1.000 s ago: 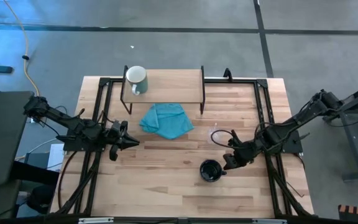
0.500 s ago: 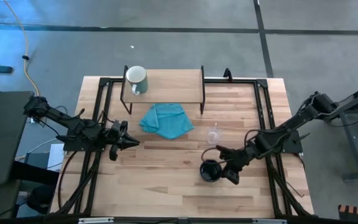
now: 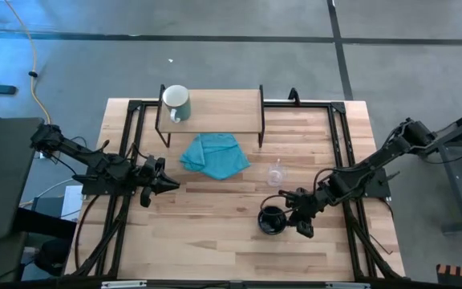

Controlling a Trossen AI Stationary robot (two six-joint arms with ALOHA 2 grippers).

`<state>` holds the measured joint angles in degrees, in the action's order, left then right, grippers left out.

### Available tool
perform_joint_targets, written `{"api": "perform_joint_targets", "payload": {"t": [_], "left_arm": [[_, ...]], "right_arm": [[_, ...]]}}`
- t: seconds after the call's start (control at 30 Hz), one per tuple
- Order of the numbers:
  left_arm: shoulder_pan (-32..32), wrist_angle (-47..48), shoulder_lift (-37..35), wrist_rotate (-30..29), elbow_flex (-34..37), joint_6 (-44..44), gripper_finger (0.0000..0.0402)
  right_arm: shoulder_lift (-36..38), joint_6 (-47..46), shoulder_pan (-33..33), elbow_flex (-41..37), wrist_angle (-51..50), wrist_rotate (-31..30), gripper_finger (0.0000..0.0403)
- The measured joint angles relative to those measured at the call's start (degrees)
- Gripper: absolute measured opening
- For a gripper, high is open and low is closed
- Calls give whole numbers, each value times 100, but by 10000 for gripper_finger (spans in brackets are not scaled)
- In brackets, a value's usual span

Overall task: Stack small to large cups/mugs on shelf
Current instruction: Put the blue mug on the shelf

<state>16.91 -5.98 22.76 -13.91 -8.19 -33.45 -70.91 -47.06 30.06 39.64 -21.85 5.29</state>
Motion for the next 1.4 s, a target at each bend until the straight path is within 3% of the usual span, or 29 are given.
{"api": "perform_joint_targets", "payload": {"t": [0.73,1.4], "left_arm": [[0,4,-1,-2,0,-90,26],[2,4,-2,-8,0,-142,26]], "right_arm": [[-1,876,0,0,-359,-102,101],[-664,947,0,-2,332,-80,101]]}}
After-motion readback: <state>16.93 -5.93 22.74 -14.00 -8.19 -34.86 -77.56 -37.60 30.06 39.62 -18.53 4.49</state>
